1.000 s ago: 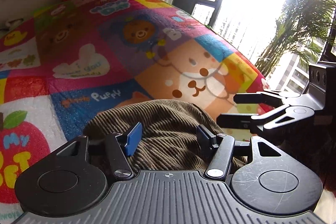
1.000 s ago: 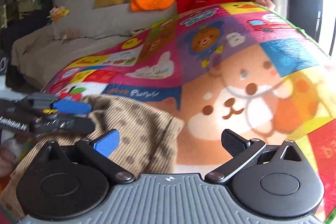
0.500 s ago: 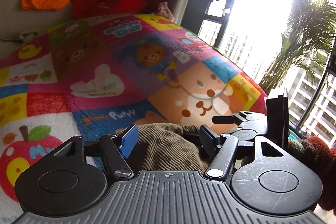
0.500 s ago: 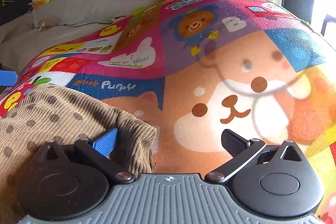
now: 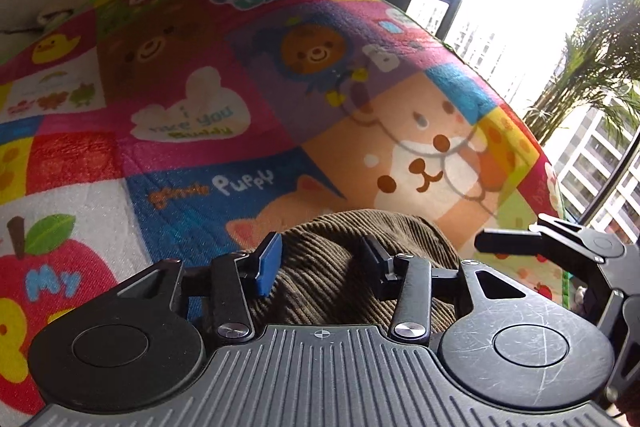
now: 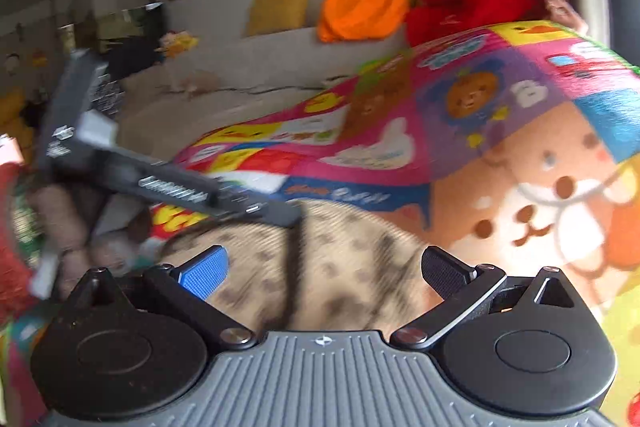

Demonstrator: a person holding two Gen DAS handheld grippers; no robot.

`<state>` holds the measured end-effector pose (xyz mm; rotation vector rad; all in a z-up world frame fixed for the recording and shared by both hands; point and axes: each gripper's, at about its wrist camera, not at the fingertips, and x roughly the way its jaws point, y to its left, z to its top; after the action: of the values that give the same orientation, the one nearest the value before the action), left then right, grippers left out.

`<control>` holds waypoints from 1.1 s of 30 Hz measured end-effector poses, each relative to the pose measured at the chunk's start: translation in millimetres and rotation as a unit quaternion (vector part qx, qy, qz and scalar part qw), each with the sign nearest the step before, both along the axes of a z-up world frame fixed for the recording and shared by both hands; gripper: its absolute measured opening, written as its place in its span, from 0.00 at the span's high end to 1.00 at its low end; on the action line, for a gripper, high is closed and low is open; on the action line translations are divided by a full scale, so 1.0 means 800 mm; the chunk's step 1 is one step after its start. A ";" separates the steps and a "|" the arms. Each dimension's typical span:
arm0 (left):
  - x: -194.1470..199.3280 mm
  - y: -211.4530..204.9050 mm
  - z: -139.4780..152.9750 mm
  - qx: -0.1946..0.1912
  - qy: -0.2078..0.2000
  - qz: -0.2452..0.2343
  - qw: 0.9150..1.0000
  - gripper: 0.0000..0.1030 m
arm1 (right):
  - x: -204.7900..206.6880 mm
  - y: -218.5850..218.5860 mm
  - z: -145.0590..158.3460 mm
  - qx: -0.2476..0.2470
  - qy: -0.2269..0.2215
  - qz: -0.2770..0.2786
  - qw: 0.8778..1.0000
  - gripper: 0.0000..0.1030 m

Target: Fold clothes

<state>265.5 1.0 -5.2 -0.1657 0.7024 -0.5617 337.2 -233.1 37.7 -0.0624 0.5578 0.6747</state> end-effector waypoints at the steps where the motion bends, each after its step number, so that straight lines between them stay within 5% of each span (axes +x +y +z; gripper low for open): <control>1: 0.002 -0.002 -0.002 0.002 0.000 0.001 1.000 0.50 | -0.007 0.011 -0.007 -0.023 0.005 0.009 1.000 0.00; 4: 0.002 -0.006 -0.003 0.015 -0.007 0.003 1.000 0.50 | -0.010 0.031 -0.039 -0.085 0.008 -0.008 0.996 0.00; 8: -0.008 -0.011 0.004 0.039 -0.019 0.009 0.999 0.50 | -0.002 0.025 -0.042 -0.059 0.041 -0.019 0.997 0.00; 21: -0.008 -0.006 0.000 0.034 -0.021 0.005 0.999 0.50 | 0.069 -0.039 -0.005 -0.038 -0.007 -0.174 0.984 0.00; 26: -0.003 -0.009 -0.003 0.036 -0.024 -0.002 0.999 0.50 | 0.106 -0.025 -0.055 -0.099 0.013 -0.198 0.975 0.00; 33: -0.004 0.001 0.005 0.018 -0.018 0.029 0.999 0.47 | 0.105 -0.020 -0.054 -0.111 0.011 -0.198 0.974 0.00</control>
<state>262.3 1.8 -0.8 -0.1429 0.6709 -0.4944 421.2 -249.3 -5.4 -0.1487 0.6441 0.2231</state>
